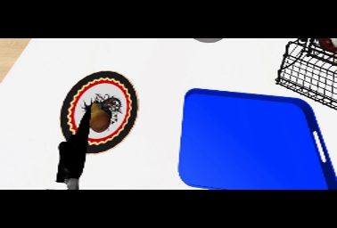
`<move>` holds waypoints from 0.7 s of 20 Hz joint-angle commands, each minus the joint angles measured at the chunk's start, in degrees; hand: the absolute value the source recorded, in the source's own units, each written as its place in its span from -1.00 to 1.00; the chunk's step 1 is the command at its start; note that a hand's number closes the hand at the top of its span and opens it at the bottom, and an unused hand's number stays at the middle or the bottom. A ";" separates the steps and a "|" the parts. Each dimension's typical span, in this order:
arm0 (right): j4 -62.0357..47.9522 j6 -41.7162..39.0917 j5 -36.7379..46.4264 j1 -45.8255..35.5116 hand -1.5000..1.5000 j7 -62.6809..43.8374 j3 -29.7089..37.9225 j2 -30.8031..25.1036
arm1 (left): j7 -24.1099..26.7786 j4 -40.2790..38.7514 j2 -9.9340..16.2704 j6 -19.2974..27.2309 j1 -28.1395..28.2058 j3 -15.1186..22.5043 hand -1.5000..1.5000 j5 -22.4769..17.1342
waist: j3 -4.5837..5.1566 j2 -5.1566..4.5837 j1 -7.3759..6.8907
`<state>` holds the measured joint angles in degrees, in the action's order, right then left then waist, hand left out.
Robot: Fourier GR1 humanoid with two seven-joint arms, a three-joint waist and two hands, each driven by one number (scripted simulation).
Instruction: Pick the cupcake from the tray and place it in the tiered basket
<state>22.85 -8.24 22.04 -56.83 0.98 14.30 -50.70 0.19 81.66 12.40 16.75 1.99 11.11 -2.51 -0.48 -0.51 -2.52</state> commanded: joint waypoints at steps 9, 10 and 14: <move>-6.80 1.15 -12.47 -3.99 -1.00 3.85 13.52 1.48 | -2.82 0.23 -0.53 -1.66 2.66 0.07 0.00 -0.97 | 0.35 -0.13 0.40; -7.31 0.71 -12.77 -4.16 -1.00 4.63 14.33 -1.19 | -1.77 -1.37 -2.07 0.55 1.37 0.20 0.00 0.50 | 0.33 -0.38 0.37; -7.45 6.62 -14.75 -3.36 -1.00 4.33 18.25 -7.92 | -1.45 0.13 -0.63 -1.99 3.71 -0.19 0.00 -0.97 | 0.32 -0.35 0.60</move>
<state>16.11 -5.13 9.41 -60.09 5.53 29.08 -53.97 -0.31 82.88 11.97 16.52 3.05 10.16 -2.33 -0.47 -0.52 -2.06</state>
